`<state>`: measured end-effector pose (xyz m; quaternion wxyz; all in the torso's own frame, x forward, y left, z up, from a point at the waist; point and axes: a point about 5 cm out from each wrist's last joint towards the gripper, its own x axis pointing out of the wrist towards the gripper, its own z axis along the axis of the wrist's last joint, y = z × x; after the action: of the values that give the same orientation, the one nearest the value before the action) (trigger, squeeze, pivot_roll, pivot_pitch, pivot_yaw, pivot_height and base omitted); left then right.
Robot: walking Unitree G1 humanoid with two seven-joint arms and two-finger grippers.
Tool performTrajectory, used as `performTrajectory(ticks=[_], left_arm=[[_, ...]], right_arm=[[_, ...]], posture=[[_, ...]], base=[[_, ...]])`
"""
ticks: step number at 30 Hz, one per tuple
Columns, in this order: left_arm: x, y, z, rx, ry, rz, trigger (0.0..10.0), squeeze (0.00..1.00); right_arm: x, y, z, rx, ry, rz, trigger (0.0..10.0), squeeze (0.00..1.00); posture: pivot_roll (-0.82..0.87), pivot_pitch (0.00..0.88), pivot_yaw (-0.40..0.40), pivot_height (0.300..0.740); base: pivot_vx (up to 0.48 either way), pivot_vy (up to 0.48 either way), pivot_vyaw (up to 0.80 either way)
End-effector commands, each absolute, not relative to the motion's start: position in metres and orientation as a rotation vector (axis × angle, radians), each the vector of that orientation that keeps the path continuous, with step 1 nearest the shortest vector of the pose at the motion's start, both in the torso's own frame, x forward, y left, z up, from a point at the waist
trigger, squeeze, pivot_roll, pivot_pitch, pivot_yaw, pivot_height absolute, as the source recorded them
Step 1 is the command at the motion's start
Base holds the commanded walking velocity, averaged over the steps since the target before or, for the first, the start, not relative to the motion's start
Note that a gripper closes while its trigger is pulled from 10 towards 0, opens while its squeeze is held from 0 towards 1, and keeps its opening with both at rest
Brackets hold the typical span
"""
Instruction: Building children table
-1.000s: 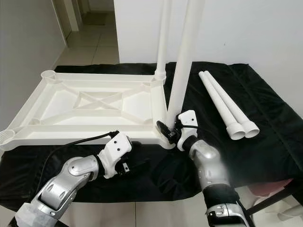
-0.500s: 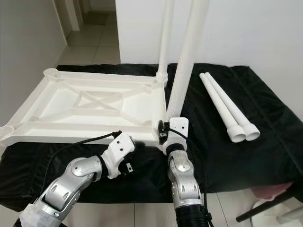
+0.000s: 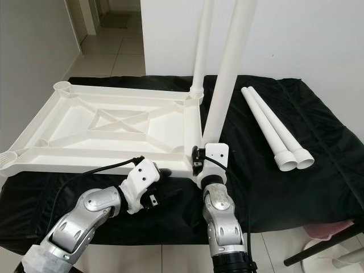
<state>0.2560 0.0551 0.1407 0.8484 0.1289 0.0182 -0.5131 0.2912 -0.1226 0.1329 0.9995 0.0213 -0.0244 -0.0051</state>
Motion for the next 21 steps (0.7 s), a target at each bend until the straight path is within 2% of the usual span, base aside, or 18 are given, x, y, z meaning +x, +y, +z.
performTrajectory(ticks=[1, 2, 3, 13, 14, 21], left_arm=[[0.259, 0.057, 0.139, 0.273, 0.040, -1.020, 10.0, 0.00], [0.259, 0.057, 0.139, 0.273, 0.040, -1.020, 10.0, 0.00], [0.259, 0.057, 0.140, 0.272, 0.038, -1.018, 10.0, 0.00], [0.258, 0.055, 0.141, 0.270, 0.036, -1.026, 10.0, 0.00], [0.258, 0.056, 0.141, 0.269, 0.037, -1.026, 10.0, 0.00], [0.256, 0.055, 0.140, 0.268, 0.039, -1.028, 10.0, 0.00]], right_arm=[[0.287, -0.116, 0.132, 0.091, -0.033, -0.032, 10.0, 0.00], [0.287, -0.116, 0.132, 0.091, -0.033, -0.032, 10.0, 0.00], [0.286, -0.118, 0.133, 0.083, -0.037, -0.033, 10.0, 1.00], [0.283, -0.128, 0.138, 0.090, -0.060, 0.033, 10.0, 1.00], [0.283, -0.128, 0.138, 0.095, -0.060, 0.051, 10.0, 0.00], [0.279, -0.130, 0.144, 0.090, -0.110, 0.200, 10.0, 0.00]], posture=[[-0.05, 0.003, -0.036, 0.740], [-0.05, 0.003, -0.036, 0.740], [-0.06, 0.012, -0.028, 0.740], [-0.07, 0.026, -0.023, 0.740], [-0.07, 0.029, -0.025, 0.740], [-0.05, 0.029, -0.017, 0.740]], base=[[0.000, 0.000, 0.00], [0.000, 0.000, 0.00], [0.000, 0.000, 0.00], [0.000, 0.000, 0.00], [0.000, 0.000, 0.00], [0.000, 0.000, 0.00]])
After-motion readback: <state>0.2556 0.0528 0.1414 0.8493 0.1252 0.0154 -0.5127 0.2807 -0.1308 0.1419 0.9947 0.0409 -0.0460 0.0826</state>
